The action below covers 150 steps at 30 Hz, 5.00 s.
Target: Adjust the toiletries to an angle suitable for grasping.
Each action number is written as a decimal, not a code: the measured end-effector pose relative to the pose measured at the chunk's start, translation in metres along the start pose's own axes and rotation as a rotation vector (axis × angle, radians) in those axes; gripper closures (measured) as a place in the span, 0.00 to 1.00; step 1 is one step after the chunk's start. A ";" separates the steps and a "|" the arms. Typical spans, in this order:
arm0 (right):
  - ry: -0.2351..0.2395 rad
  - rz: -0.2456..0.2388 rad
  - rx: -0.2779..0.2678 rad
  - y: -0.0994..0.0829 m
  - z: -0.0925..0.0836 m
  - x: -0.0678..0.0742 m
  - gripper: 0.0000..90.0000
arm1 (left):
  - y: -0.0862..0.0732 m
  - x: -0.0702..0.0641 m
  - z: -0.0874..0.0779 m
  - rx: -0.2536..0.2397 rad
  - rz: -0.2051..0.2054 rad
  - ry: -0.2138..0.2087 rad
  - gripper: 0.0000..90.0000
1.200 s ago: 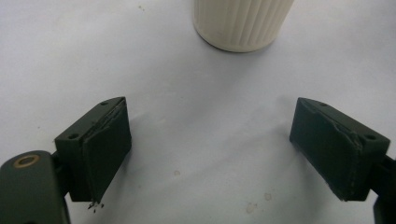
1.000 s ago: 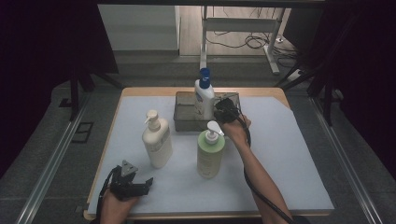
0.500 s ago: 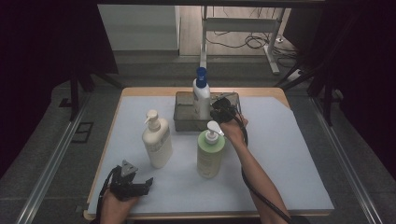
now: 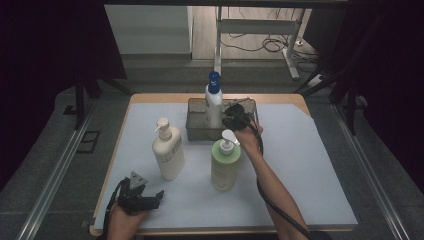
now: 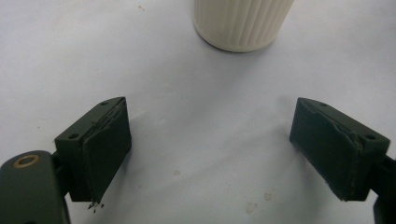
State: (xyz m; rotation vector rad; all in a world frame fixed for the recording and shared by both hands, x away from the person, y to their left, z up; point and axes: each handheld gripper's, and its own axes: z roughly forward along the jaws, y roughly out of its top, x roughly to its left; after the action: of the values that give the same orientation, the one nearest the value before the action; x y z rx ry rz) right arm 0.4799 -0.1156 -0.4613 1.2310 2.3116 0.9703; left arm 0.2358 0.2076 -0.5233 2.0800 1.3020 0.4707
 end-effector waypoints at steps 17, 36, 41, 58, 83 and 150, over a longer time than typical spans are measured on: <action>0.002 0.012 -0.016 0.007 0.002 0.001 0.99 | 0.000 0.000 0.000 -0.001 -0.001 0.000 0.14; 0.022 -0.007 0.005 0.009 0.010 0.007 0.99 | 0.000 0.000 0.000 0.000 0.000 0.000 0.14; 0.011 -0.015 0.015 0.008 0.011 0.007 0.98 | 0.000 0.000 0.000 0.000 0.000 0.000 0.14; 0.014 -0.014 0.065 0.009 0.016 0.011 1.00 | 0.000 0.000 0.000 0.000 0.000 0.000 0.14; 0.017 -0.013 0.068 0.020 0.022 0.018 1.00 | 0.000 0.000 0.000 0.000 0.000 0.000 0.14; 0.150 -0.069 0.084 0.034 0.038 0.035 1.00 | 0.000 0.000 0.000 -0.001 0.000 0.001 0.14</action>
State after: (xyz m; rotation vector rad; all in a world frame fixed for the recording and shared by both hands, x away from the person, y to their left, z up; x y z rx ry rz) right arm 0.5024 -0.0583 -0.4642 1.1374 2.5162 0.9821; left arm 0.2359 0.2076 -0.5234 2.0792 1.3019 0.4721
